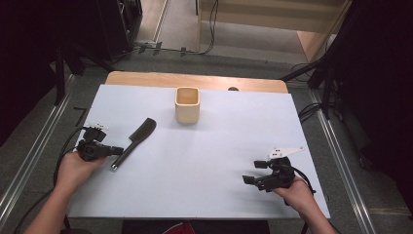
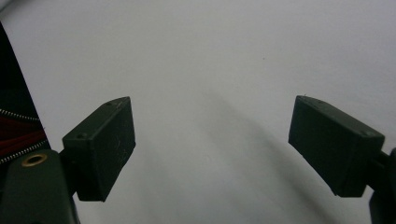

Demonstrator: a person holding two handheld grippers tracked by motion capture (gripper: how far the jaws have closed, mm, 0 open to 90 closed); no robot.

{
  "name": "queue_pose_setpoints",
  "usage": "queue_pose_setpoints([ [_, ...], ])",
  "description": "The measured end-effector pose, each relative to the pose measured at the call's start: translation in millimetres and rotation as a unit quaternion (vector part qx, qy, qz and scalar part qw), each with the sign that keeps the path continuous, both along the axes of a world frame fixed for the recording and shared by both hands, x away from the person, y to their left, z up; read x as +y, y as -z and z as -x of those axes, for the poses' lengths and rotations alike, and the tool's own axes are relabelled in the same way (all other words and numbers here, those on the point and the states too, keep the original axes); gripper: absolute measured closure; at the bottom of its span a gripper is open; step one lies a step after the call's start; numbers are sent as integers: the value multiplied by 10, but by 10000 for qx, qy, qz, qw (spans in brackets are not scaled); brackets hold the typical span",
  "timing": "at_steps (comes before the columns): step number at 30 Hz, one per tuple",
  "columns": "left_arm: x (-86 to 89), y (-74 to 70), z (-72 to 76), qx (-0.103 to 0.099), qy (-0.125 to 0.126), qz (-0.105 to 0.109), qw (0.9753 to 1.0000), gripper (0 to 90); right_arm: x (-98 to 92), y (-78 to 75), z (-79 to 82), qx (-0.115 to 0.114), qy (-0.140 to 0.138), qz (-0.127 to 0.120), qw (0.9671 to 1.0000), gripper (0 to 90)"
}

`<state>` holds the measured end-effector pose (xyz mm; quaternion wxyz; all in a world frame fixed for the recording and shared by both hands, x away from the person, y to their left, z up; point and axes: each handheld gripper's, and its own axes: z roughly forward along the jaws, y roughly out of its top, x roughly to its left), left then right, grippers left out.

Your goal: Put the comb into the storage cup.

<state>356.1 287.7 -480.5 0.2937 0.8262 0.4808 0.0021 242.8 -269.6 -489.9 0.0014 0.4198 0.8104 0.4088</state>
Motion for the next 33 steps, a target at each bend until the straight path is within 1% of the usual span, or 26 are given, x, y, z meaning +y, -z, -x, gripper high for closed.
queue_pose_setpoints([
  [2,17,-26,9,-129,-41,23,9999,833,0,0,0,-3,-2,1,10000,129],
  [3,26,-46,12,-175,-48,76,9998,828,0,0,0,-2,0,2,10000,129],
  [5,34,-91,22,-235,-23,287,9993,784,-1,0,0,-1,-1,1,10000,129],
  [6,33,-103,26,-262,25,319,9991,763,0,0,0,-1,0,0,10000,129],
  [7,22,-120,35,-298,70,387,9988,699,0,0,0,0,-1,0,10000,129],
  [8,15,-129,39,-306,111,422,9986,699,0,0,0,0,-1,0,10000,129],
  [10,-23,-164,64,-347,183,492,9980,634,1,0,1,-1,-2,2,10000,129],
  [11,-23,-164,64,-347,183,492,9980,609,1,0,1,-1,-2,2,10000,129],
  [12,-34,-175,75,-379,213,511,9977,609,1,-1,2,-1,-5,4,10000,129],
  [16,-90,-215,116,-458,270,577,9969,512,1,2,0,-3,-14,12,10000,129],
  [19,-131,-244,145,-476,357,734,9955,458,3,1,2,-5,-17,12,10000,129],
  [20,-146,-258,158,-512,381,792,9948,448,3,1,2,-6,-18,11,10000,129],
  [21,-152,-265,164,-528,404,823,9944,418,3,1,2,-5,-15,14,10000,129],
  [23,-172,-279,180,-547,443,930,9932,405,3,1,2,-2,-16,14,10000,129],
  [25,-202,-284,204,-617,481,964,9923,384,3,1,2,-2,-17,14,10000,129],
  [26,-221,-286,220,-646,511,939,9922,380,3,2,1,-1,-20,13,10000,129],
  [29,-269,-293,252,-572,541,931,9925,381,6,2,2,0,-23,21,10000,129],
  [33,-323,-302,314,-633,589,972,9915,379,9,3,3,2,-29,15,10000,129],
])
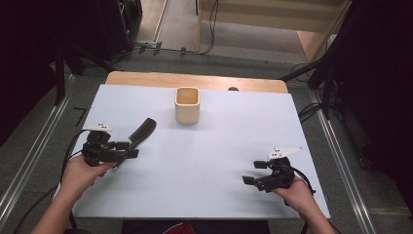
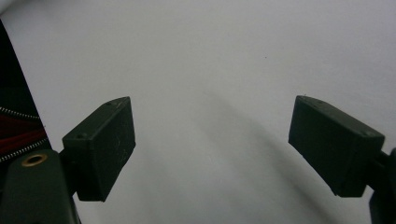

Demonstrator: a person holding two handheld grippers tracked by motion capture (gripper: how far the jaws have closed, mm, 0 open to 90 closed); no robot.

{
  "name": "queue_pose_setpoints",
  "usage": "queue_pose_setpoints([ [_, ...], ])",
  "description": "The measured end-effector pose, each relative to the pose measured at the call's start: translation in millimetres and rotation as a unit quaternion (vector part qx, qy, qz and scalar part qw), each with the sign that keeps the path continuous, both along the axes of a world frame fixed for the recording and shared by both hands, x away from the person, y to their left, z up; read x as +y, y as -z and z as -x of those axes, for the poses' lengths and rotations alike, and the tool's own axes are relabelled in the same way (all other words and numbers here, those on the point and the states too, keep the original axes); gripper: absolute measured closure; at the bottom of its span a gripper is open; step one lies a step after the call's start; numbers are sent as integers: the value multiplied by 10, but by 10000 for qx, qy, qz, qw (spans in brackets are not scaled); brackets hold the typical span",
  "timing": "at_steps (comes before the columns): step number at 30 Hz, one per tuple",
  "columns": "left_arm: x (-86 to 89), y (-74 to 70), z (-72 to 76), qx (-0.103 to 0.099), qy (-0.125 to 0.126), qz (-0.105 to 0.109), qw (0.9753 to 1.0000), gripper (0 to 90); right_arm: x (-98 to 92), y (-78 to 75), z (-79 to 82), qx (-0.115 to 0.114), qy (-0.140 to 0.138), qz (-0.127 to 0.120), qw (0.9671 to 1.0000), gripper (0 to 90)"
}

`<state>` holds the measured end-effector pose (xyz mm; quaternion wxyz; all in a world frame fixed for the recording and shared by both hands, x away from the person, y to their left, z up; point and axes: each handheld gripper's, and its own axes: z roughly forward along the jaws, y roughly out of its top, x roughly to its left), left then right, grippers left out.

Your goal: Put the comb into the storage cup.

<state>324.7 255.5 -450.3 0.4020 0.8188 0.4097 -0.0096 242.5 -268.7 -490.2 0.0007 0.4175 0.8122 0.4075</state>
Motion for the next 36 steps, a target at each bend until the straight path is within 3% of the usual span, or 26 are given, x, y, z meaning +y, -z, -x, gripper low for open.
queue_pose_setpoints([
  [8,-97,-4,120,-153,155,74,9997,327,4,1,1,9,-7,19,10000,129],
  [15,-132,9,180,8,212,362,9991,327,7,1,1,4,-19,25,10000,129],
  [19,-157,10,248,-263,274,287,9989,326,13,2,3,11,-13,16,10000,129],
  [21,-175,23,282,-299,314,257,9987,326,14,6,-1,8,-20,13,10000,129],
  [27,-221,45,356,-267,439,180,9985,319,19,7,1,2,-43,25,10000,129],
  [34,-204,76,411,-187,519,280,9981,265,20,8,0,8,-40,17,10000,129],
  [36,-170,75,421,-158,551,402,9975,265,18,8,1,7,-39,10,10000,129],
])
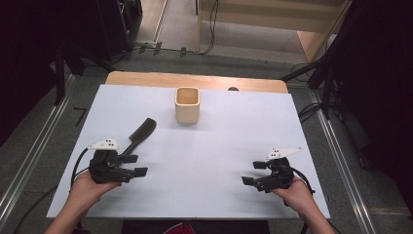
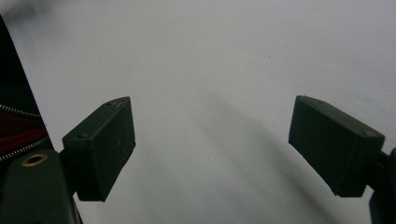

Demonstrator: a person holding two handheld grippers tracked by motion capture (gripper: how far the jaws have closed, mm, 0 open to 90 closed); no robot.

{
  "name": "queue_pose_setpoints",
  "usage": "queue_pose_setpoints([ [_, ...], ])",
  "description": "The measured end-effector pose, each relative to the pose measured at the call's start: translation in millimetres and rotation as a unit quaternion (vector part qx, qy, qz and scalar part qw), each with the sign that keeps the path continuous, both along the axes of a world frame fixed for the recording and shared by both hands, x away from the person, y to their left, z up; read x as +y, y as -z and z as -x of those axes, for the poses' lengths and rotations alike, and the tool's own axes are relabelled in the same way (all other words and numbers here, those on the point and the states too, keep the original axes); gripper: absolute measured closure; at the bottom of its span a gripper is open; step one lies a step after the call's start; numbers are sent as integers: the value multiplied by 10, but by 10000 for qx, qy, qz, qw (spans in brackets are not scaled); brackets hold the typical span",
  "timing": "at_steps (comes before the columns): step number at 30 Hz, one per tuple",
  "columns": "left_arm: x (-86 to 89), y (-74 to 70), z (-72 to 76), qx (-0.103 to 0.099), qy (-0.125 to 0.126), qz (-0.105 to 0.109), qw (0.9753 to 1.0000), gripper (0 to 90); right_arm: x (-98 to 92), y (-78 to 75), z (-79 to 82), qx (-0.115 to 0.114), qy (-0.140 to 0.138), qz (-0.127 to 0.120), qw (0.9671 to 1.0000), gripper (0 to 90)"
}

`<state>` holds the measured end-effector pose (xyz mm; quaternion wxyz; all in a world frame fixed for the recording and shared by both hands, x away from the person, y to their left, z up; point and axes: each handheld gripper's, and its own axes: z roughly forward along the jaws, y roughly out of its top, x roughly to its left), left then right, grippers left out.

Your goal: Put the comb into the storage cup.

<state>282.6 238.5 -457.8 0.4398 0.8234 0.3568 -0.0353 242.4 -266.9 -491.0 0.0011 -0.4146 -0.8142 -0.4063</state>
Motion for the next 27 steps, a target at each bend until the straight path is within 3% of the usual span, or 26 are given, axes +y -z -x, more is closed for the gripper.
queue_pose_setpoints([
  [3,29,9,6,90,-11,75,9999,264,1,2,1,21,3,14,10000,129],
  [19,54,-59,-1,-27,-58,-69,10000,211,2,8,-3,33,-6,23,10000,129],
  [21,75,-93,-6,-124,-133,-78,9998,258,3,9,-4,37,-13,28,10000,129],
  [27,138,-141,-66,-262,-314,-151,9990,261,2,9,-1,32,1,32,10000,129],
])
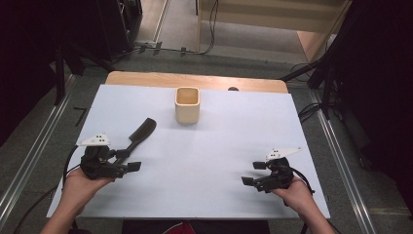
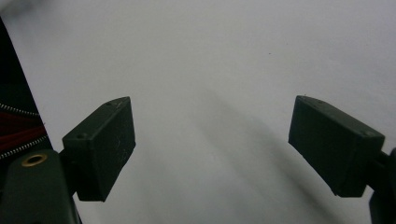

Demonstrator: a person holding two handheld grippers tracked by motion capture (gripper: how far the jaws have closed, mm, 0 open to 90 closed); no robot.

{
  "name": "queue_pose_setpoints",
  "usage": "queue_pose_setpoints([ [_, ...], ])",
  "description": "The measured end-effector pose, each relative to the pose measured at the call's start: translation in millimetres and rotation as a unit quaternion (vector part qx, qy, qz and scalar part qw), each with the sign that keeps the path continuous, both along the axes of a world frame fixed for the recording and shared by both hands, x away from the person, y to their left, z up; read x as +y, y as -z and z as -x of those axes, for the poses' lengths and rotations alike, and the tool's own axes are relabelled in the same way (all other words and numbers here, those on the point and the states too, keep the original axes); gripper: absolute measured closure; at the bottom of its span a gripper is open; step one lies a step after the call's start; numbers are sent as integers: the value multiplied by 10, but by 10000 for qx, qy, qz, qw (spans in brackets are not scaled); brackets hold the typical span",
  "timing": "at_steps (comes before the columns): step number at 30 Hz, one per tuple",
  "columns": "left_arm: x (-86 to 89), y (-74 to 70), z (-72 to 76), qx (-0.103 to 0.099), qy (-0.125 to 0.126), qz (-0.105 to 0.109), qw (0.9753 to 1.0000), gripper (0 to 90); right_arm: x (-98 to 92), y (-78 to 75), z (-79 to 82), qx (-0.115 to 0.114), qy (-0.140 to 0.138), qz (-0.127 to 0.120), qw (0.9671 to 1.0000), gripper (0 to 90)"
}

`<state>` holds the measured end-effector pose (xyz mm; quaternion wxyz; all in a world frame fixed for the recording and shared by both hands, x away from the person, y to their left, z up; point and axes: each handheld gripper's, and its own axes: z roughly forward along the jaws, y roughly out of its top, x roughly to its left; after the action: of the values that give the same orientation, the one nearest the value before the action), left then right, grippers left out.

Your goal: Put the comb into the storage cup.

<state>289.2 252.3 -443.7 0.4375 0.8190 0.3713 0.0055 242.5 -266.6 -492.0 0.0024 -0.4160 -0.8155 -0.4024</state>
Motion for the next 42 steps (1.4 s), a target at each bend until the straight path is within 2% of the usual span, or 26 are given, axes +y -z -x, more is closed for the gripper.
queue_pose_setpoints([
  [6,46,-1,-93,-116,-175,-220,9995,261,2,2,1,0,5,14,10000,129],
  [11,86,-6,-184,-71,-362,-274,9989,260,-2,2,3,-4,-1,22,10000,129],
  [17,119,-5,-291,-86,-620,-460,9970,255,-4,1,5,-8,12,20,10000,129],
  [22,161,11,-361,-82,-784,-513,9956,255,-6,0,7,-9,12,27,10000,129],
  [25,167,38,-365,-81,-901,-591,9941,255,-7,0,8,0,14,18,10000,129],
  [32,164,102,-348,1,-1054,-625,9925,258,-6,-1,9,-19,12,21,10000,129],
  [42,189,191,-326,12,-1160,-768,9903,276,0,-2,10,-18,20,23,10000,129],
])
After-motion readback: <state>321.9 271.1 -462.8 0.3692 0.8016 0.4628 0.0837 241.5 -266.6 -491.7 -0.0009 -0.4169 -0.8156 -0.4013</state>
